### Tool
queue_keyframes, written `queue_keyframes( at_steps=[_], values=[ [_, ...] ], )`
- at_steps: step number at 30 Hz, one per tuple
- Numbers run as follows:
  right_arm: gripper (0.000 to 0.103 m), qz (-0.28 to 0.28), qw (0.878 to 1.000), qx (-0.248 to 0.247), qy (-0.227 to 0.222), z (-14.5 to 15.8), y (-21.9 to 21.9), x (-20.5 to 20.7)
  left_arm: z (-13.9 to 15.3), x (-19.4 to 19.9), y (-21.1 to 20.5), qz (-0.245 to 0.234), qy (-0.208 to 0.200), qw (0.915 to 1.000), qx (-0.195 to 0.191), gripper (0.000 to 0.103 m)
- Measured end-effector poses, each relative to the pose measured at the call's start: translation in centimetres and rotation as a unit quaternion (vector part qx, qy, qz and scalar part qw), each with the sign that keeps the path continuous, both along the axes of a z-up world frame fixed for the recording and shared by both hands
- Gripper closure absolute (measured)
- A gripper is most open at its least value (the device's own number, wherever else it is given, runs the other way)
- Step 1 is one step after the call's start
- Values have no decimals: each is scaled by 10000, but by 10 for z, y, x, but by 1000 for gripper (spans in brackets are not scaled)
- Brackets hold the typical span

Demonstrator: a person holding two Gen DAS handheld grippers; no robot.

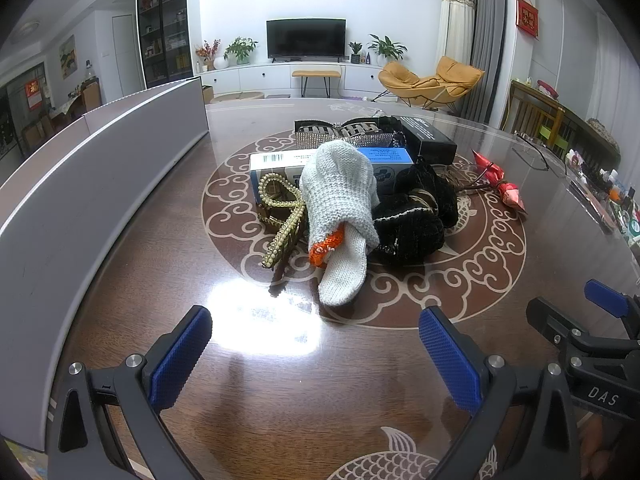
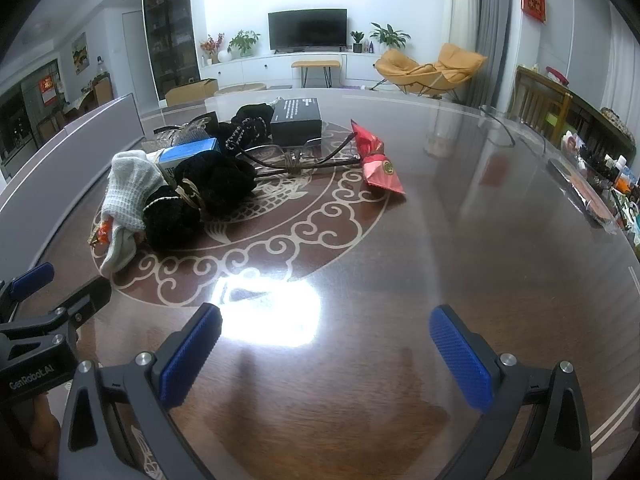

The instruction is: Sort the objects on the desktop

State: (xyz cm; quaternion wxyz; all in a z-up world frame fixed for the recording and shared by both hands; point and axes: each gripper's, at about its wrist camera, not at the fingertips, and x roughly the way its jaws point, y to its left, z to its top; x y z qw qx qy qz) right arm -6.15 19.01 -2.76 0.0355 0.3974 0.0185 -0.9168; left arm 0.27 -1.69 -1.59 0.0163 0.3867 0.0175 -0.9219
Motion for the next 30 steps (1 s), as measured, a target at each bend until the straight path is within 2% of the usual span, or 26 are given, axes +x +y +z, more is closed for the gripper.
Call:
queue_keyframes(
  at_steps=[30],
  values=[
    [0, -4, 10000, -28, -61, -4, 0, -1, 0, 0, 0, -6, -4, 10000, 0, 0]
  ],
)
